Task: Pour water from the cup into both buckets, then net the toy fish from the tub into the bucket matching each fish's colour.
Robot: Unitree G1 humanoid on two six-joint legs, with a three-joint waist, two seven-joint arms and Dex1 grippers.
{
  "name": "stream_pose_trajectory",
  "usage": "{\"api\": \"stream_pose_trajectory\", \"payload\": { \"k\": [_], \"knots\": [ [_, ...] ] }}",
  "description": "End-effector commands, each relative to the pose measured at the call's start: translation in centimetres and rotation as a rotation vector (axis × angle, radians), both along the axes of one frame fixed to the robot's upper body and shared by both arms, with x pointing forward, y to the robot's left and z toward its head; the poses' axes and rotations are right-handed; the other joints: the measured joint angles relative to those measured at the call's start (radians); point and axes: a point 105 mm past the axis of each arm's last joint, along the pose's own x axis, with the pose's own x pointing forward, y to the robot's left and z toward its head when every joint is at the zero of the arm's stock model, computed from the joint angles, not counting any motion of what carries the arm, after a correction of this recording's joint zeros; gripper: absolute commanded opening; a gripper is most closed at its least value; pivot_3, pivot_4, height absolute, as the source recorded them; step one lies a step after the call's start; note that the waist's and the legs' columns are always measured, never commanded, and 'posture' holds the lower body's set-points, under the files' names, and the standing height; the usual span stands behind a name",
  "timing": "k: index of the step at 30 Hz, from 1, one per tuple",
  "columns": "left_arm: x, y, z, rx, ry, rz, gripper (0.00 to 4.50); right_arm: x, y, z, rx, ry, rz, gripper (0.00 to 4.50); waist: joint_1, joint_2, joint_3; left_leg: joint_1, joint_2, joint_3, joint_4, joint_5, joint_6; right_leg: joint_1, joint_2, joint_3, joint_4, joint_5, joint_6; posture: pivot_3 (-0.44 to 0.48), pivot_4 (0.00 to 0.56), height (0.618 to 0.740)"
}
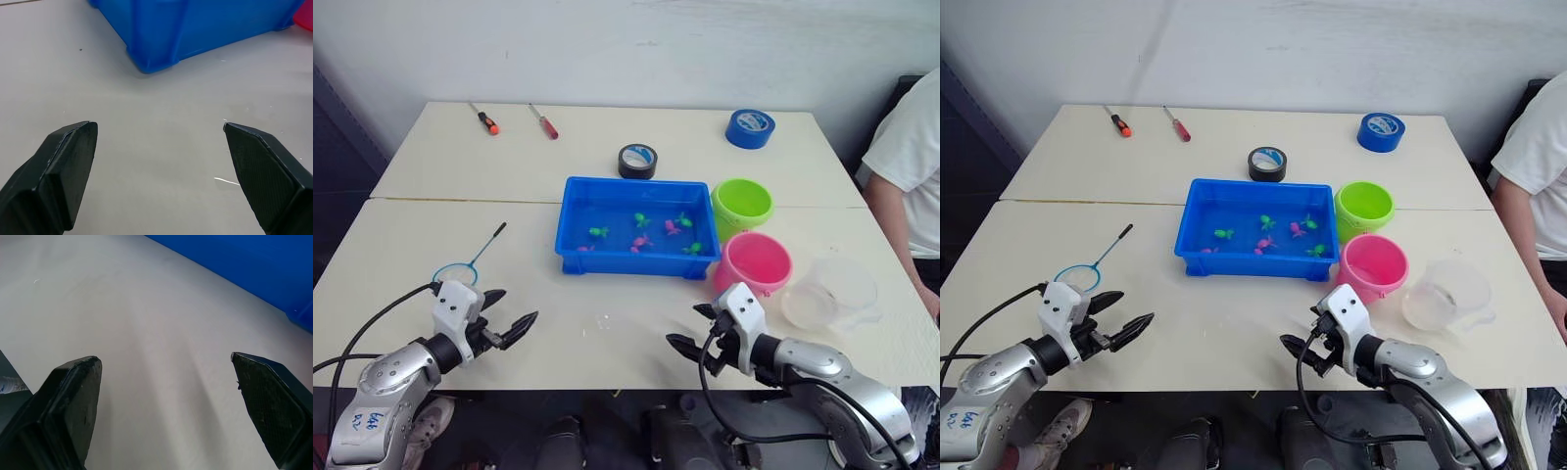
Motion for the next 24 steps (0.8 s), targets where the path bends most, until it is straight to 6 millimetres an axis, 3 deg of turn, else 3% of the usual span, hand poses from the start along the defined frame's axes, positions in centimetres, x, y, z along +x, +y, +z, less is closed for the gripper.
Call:
{"api": "stream_pose_trajectory", "payload": {
  "k": [1, 4, 7, 11, 18, 21, 24],
  "knots": [
    [1.2, 0.8, 3.1, -0.006, -0.05, -0.051, 4.48, 0.0, -0.1, 1.2, 0.02, -0.04, 0.0, 4.48, 0.0, 0.0, 0.0, 0.0, 0.0, 0.0, 0.0, 0.0, 0.0, 0.0, 0.0, 0.0, 0.0, 0.0, 0.0, 0.0, 0.15, 0.734],
    [2.6, 0.3, 5.7, -0.037, -0.069, -0.149, 4.48, -0.5, -1.4, 1.7, 0.004, -0.027, -0.033, 4.48, 0.013, 0.0, 0.0, 0.0, 0.0, -0.001, 0.0, 0.001, 0.0, 0.0, 0.0, -0.002, 0.001, 0.0, 0.0, 0.0, 0.15, 0.734],
    [5.5, -2.1, 9.4, 0.011, -0.113, -0.344, 4.48, -1.7, -5.7, 2.5, -0.069, 0.003, -0.173, 4.48, 0.04, 0.001, 0.001, -0.001, -0.002, 0.0, 0.0, 0.001, 0.0, 0.0, -0.001, -0.001, 0.0, 0.0, 0.0, 0.0, 0.15, 0.734],
    [7.9, -5.8, 11.7, 0.021, -0.145, -0.537, 4.48, -4.2, -10.1, 2.9, -0.153, 0.032, -0.366, 4.48, 0.054, 0.0, -0.001, -0.001, -0.003, 0.001, 0.0, 0.0, 0.0, 0.0, 0.0, -0.002, -0.002, 0.0, 0.0, 0.0, 0.15, 0.734],
    [8.9, -11.7, 12.5, 0.013, -0.164, -0.845, 4.48, -7.8, -13.9, 1.8, -0.168, 0.084, -0.673, 4.48, 0.044, 0.0, -0.001, 0.0, 0.001, 0.005, 0.001, 0.001, -0.002, -0.001, 0.006, 0.003, 0.0, -0.001, 0.001, 0.0, 0.15, 0.734],
    [9.0, -12.8, 12.3, 0.022, -0.161, -0.904, 4.48, -8.4, -14.8, 1.2, -0.165, 0.092, -0.768, 4.48, 0.038, 0.001, -0.001, 0.001, 0.001, 0.005, 0.001, 0.002, -0.003, -0.001, 0.007, 0.005, 0.002, 0.0, 0.001, 0.0, 0.15, 0.734],
    [8.7, -14.7, 11.9, 0.025, -0.158, -1.007, 4.48, -9.0, -17.0, -0.6, -0.139, 0.141, -0.985, 4.48, 0.029, 0.001, -0.001, 0.001, 0.001, 0.006, 0.001, 0.002, -0.003, -0.001, 0.007, 0.006, 0.003, 0.0, 0.002, 0.0, 0.15, 0.734]
  ]
}}
